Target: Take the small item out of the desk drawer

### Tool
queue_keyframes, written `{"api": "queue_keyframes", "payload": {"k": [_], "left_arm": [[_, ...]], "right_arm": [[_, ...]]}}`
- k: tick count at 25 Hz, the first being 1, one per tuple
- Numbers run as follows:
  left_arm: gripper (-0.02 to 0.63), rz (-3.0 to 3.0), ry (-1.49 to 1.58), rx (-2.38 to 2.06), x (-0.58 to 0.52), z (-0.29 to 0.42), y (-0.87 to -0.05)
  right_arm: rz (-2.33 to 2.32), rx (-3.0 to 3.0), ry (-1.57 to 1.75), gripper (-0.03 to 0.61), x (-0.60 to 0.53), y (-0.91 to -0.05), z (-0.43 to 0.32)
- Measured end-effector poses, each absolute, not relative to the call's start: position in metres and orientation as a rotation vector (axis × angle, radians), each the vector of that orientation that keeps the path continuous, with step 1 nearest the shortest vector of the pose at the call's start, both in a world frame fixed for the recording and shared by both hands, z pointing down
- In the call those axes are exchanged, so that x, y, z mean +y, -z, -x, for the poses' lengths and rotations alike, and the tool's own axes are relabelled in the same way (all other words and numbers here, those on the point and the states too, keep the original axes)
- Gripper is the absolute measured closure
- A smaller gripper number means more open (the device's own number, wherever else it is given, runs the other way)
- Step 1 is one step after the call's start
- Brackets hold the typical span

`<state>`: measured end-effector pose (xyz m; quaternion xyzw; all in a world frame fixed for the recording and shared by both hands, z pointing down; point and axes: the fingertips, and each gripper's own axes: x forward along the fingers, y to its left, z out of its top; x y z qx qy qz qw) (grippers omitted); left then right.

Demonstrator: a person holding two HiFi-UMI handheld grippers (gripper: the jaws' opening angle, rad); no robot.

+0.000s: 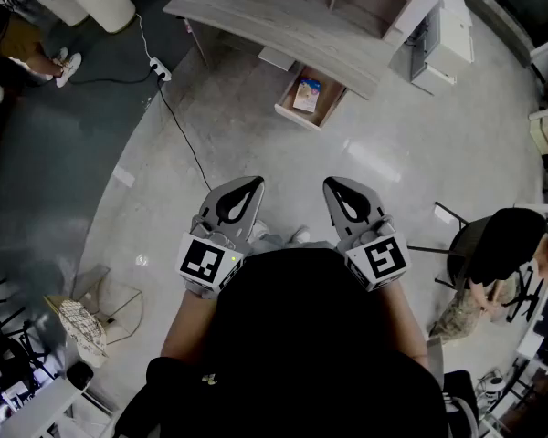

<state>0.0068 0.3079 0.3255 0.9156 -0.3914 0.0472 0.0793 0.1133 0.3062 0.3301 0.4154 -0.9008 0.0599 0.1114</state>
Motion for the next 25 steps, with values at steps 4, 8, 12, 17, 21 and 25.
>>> {"api": "queue_keyframes", "payload": {"k": [4,8,12,17,21,25], "left_arm": [[0.606,-2.712,-0.162,-1.168,0.31,0.013,-0.332],[0.606,-2.7,-0.167,-1.193,0.308,0.036,-0.335],[0.606,-2.686,-0.18,-1.225,0.301,0.06,-0.344],[0.606,-2.705,-0.175,-1.216,0.292,0.081,-0.354],[0.606,-2.678,-0.183,-1.213,0.277,0.091,-0.366],[0.606,-2.641,-0.181,-1.226,0.242,0.093,-0.374]], "right_arm": [[-1.208,-2.64,-0.188,0.577,0.305,-0.333,-0.097],[-1.177,-2.643,-0.19,0.577,0.3,-0.334,-0.073],[-1.179,-2.608,-0.199,0.577,0.292,-0.345,-0.054],[-1.218,-2.553,-0.253,0.575,0.278,-0.363,-0.045],[-1.225,-2.526,-0.288,0.575,0.257,-0.375,-0.042],[-1.24,-2.532,-0.355,0.575,0.216,-0.385,-0.045]]}}
